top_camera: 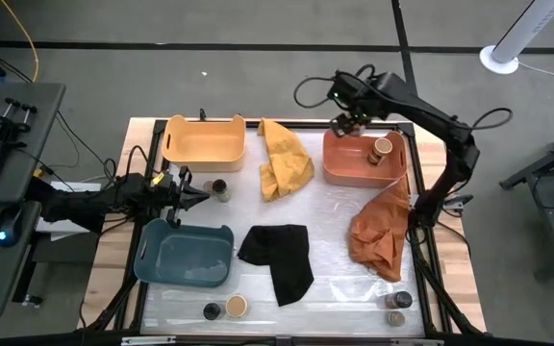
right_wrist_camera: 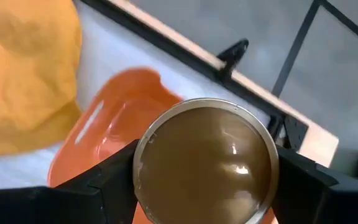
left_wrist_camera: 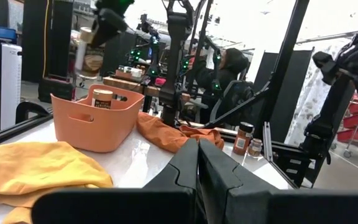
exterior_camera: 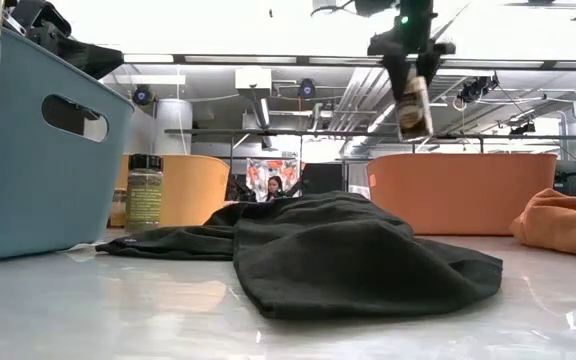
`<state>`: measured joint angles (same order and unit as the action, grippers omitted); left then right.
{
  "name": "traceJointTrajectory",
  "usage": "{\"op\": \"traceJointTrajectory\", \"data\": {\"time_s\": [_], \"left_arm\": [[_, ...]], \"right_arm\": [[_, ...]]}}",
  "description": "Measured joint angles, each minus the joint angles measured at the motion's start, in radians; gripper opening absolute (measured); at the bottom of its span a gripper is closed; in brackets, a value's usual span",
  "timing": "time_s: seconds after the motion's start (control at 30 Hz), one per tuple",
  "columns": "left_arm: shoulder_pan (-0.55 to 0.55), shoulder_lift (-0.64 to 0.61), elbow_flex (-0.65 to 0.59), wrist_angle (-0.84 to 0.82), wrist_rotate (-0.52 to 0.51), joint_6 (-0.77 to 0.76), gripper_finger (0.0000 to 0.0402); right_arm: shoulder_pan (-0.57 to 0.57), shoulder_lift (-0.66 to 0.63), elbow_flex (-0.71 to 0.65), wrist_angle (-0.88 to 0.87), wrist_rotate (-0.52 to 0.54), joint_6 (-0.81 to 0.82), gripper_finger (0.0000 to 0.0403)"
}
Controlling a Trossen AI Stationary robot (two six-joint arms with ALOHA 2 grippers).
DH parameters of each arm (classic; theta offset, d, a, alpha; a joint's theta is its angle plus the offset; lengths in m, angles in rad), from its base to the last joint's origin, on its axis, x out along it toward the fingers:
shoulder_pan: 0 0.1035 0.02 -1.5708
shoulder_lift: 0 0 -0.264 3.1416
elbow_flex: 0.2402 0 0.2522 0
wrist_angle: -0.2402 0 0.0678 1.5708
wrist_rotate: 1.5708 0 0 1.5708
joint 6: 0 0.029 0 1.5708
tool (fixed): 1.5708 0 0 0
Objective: Sort spices by type
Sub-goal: Put the top gold spice bottle into the orange bin
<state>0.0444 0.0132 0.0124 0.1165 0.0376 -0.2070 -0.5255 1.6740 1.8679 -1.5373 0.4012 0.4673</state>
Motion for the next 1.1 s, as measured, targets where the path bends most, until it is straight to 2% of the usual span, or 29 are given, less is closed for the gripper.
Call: {"op": "traceJointTrajectory", "data": {"time_s": [0.2,0.33,0.53,0.73,0.97,1.1], "left_arm": [[0.000,0.000,0.000,0.000,0.000,0.000,0.0000],[0.000,0.000,0.000,0.000,0.000,0.000,0.0000],[0.000,0.000,0.000,0.000,0.000,0.000,0.0000],[0.000,0.000,0.000,0.000,0.000,0.000,0.0000],[0.000,0.000,0.000,0.000,0.000,0.000,0.0000],[0.000,0.000,0.000,0.000,0.000,0.000,0.0000]], "right_arm": [[0.008,-0.011,-0.048,-0.006,0.008,0.072,0.0273],[0.009,-0.039,-0.228,0.061,-0.013,0.135,0.0273],[-0.005,-0.158,-0.484,0.366,-0.042,0.316,0.0273],[-0.004,-0.162,-0.644,0.434,0.008,0.506,0.0273],[-0.012,-0.159,-0.720,0.512,0.079,0.656,0.0273],[-0.033,-0.159,-0.721,0.527,0.089,0.660,0.0286]]}}
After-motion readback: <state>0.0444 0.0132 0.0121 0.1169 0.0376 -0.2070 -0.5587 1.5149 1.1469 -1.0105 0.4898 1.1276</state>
